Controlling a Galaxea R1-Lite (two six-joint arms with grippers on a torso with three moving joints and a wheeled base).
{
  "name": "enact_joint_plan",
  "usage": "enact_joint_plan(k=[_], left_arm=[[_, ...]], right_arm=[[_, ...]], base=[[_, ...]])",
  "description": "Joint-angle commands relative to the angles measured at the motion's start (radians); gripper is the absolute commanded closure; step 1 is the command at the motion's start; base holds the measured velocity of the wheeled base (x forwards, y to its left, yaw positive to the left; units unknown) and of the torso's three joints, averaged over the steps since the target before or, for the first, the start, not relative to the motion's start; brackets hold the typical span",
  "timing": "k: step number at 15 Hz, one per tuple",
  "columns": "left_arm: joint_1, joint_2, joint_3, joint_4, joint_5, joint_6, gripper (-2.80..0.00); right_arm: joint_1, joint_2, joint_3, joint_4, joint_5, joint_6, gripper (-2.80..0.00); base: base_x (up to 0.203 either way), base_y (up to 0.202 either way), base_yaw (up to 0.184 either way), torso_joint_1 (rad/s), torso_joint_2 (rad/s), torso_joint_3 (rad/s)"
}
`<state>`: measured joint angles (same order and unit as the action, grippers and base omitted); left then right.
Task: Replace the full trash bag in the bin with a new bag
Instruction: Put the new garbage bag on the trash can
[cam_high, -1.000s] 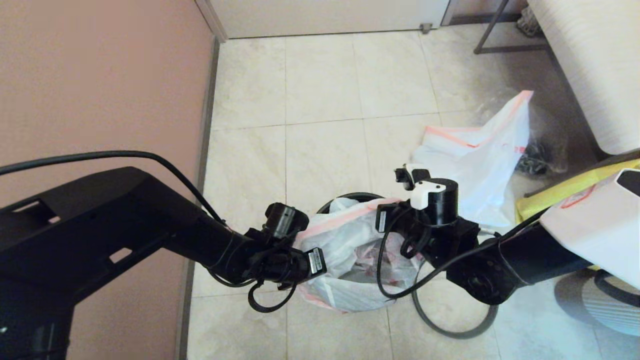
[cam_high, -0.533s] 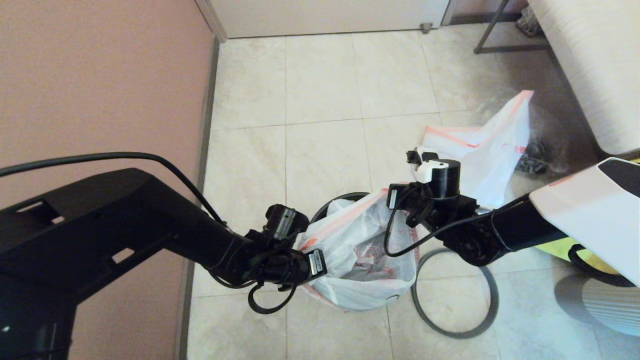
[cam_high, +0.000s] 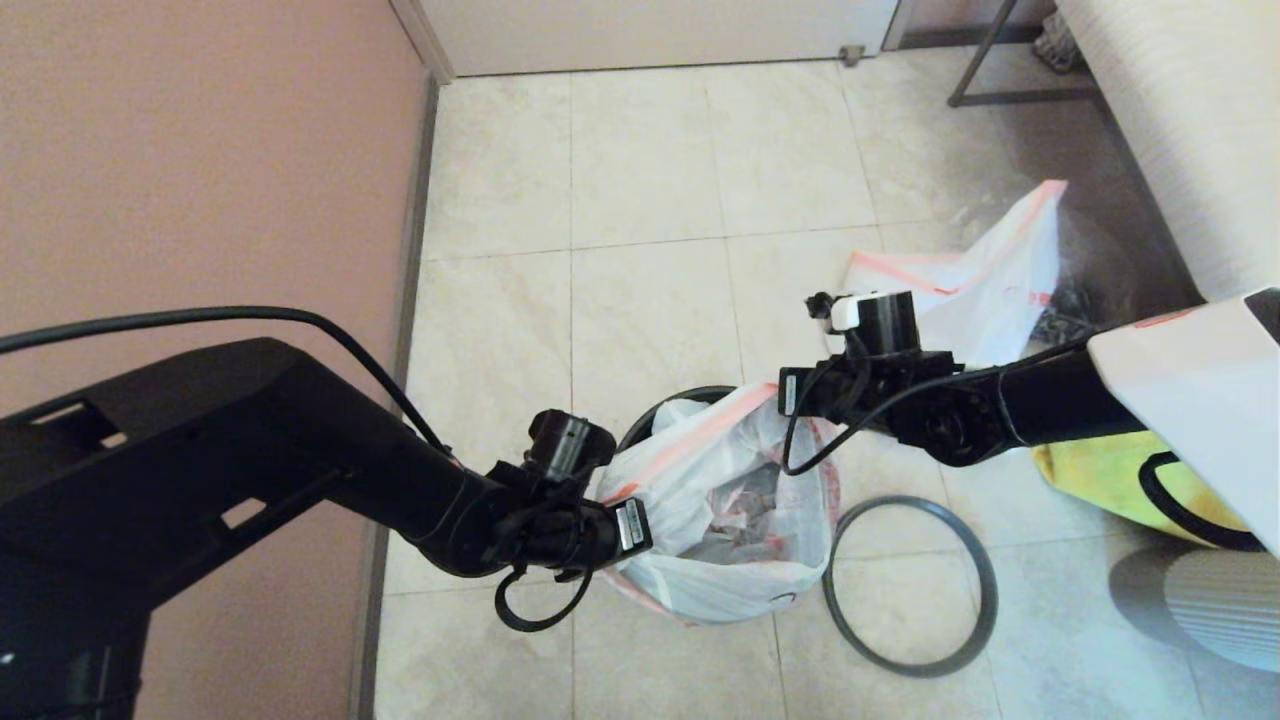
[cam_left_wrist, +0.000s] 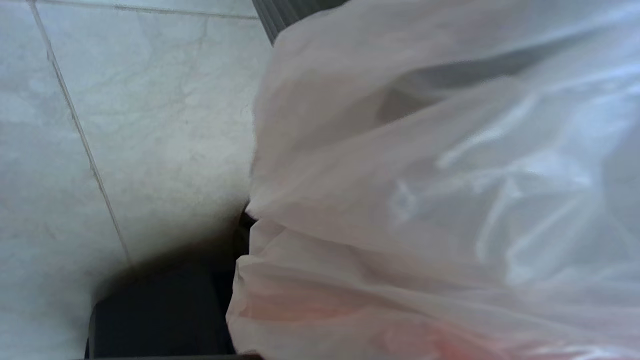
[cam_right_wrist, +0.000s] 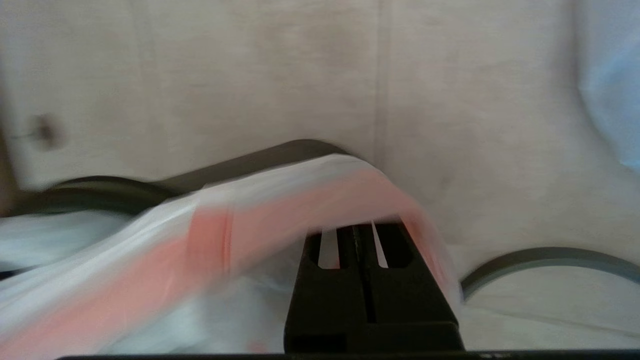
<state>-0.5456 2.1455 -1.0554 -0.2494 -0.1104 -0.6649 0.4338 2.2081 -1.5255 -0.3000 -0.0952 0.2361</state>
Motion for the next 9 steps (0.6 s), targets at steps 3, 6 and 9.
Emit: enact_joint_plan(k=[3, 6, 9], left_arm=[[-0.033, -0.024, 0.042, -0.033, -0.005, 0.055, 0.00], [-0.065, -0.055, 0.044, -0.028, -0.006, 0.072, 0.00], [-0.096, -0.067, 0.042, -0.026, -0.005, 0.078, 0.00]], right_arm=[[0.000, -0.082, -0.008, 0.068, 0.127, 0.023, 0.00], [0.000, -0.062, -0.019, 0.069, 0.136, 0.020, 0.00], [-0.001, -0.020, -0.081, 0.096, 0.137, 0.004, 0.00]], base=[[0.000, 0.000, 0.000, 0.000, 0.00, 0.000], [0.000, 0.000, 0.000, 0.000, 0.00, 0.000], [0.000, 0.000, 0.000, 0.000, 0.00, 0.000]])
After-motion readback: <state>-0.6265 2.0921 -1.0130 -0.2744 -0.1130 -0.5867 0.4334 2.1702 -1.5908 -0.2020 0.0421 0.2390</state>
